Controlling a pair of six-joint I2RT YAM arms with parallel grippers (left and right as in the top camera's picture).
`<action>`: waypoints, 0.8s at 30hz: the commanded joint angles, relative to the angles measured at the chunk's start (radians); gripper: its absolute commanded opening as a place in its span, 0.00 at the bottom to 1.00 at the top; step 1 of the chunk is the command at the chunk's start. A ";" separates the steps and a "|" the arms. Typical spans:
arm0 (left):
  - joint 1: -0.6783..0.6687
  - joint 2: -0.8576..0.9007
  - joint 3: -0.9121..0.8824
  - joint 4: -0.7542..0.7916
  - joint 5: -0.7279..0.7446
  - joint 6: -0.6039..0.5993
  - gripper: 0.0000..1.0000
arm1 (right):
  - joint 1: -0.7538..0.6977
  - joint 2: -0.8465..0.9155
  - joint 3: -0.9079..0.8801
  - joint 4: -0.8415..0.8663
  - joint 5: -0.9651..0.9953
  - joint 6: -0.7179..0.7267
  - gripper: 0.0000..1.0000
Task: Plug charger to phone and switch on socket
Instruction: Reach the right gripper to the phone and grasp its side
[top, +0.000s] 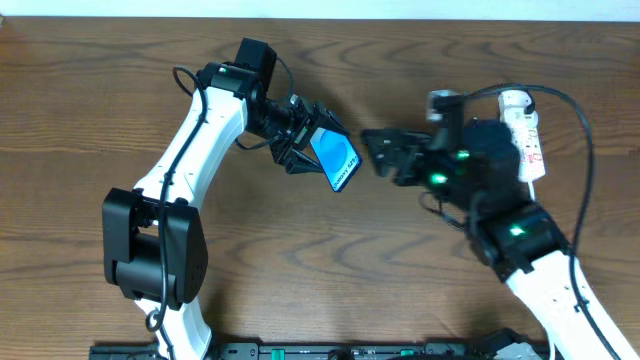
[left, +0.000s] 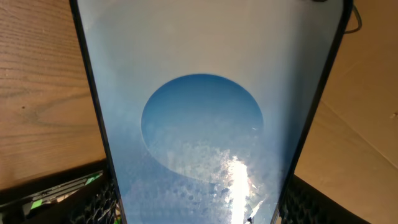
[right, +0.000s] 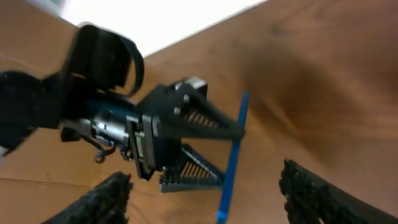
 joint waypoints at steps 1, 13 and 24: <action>0.001 -0.010 0.000 0.001 0.024 0.000 0.72 | 0.090 0.018 0.036 -0.028 0.248 0.130 0.74; 0.001 -0.010 0.000 0.001 0.024 0.000 0.72 | 0.246 0.217 0.036 -0.069 0.384 0.323 0.59; 0.001 -0.010 0.000 0.001 0.024 0.000 0.72 | 0.264 0.250 0.036 -0.021 0.389 0.347 0.30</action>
